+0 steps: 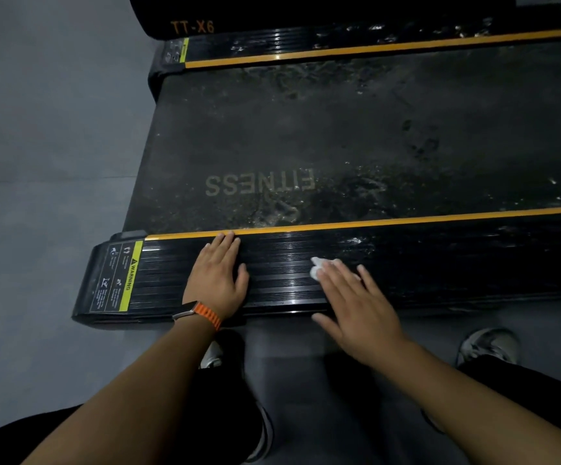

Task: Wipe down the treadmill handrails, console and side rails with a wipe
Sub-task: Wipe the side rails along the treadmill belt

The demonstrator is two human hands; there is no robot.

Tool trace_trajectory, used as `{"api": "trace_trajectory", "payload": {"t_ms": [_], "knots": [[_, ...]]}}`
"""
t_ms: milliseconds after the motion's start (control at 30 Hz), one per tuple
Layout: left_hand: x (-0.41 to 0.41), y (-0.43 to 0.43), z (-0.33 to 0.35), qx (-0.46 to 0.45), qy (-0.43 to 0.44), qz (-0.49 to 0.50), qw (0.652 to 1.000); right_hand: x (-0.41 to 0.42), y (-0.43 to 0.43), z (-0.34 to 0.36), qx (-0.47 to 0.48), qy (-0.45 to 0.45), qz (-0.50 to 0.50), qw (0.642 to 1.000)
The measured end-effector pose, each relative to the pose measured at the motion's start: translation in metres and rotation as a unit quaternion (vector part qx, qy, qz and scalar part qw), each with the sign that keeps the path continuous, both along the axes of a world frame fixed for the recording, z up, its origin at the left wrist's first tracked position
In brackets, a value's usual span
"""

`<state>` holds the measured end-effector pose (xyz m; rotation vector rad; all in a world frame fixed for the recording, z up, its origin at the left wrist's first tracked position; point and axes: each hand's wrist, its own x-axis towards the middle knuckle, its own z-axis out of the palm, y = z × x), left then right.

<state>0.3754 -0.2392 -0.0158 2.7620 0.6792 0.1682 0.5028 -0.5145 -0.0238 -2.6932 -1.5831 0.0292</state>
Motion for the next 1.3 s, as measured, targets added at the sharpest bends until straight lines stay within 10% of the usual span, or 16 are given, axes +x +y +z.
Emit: {"api": "trace_trajectory", "payload": {"t_ms": [1300], "knots": [[0.001, -0.005, 0.003, 0.025, 0.02, -0.003, 0.999, 0.054, 0.04, 0.019, -0.054, 0.078, -0.029, 0.995]]}}
